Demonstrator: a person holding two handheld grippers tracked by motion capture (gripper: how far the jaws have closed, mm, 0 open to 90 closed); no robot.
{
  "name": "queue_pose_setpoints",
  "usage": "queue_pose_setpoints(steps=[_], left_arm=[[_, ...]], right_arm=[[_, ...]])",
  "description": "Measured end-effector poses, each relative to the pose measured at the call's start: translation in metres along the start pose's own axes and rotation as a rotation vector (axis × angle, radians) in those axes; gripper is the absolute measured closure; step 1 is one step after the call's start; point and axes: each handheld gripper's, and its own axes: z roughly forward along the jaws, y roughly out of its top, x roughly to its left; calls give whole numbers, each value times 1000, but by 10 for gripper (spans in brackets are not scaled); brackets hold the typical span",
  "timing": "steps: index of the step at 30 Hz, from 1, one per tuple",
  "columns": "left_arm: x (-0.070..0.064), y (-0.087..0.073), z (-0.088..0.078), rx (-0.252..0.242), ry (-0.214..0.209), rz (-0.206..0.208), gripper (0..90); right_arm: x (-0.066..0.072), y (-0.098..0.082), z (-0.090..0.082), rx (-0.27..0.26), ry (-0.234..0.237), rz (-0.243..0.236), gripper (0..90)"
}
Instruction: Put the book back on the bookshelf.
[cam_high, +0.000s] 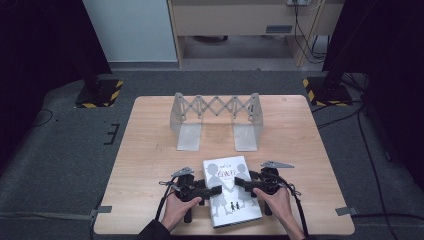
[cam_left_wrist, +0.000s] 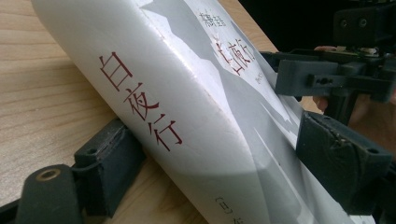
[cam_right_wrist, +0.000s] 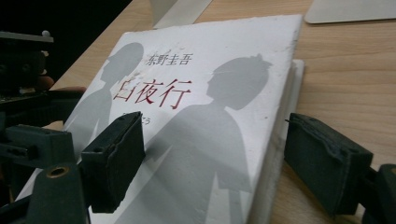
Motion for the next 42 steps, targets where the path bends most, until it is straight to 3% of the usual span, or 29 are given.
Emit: queue_pose_setpoints(steps=[6, 17, 20, 26, 31, 38, 42], left_arm=[[0, 0, 0, -1, 3, -2, 145], [0, 2, -1, 9, 8, -15, 156], [0, 2, -2, 17, 9, -11, 160], [-3, 5, -6, -29, -4, -9, 206], [-8, 12, -12, -64, 1, 46, 241], [-12, 13, -10, -75, -78, 42, 265], [-15, 13, -7, -86, -89, 45, 282]], right_arm=[[2, -1, 3, 13, 21, 4, 200], [7, -1, 3, 0, -1, -17, 205], [9, 0, 3, 3, -5, -43, 219], [13, 5, -3, 9, -10, -85, 231], [16, 12, -9, -41, 1, -104, 276], [21, 15, -15, -113, 48, -126, 363], [25, 16, -14, -135, 78, -127, 425]])
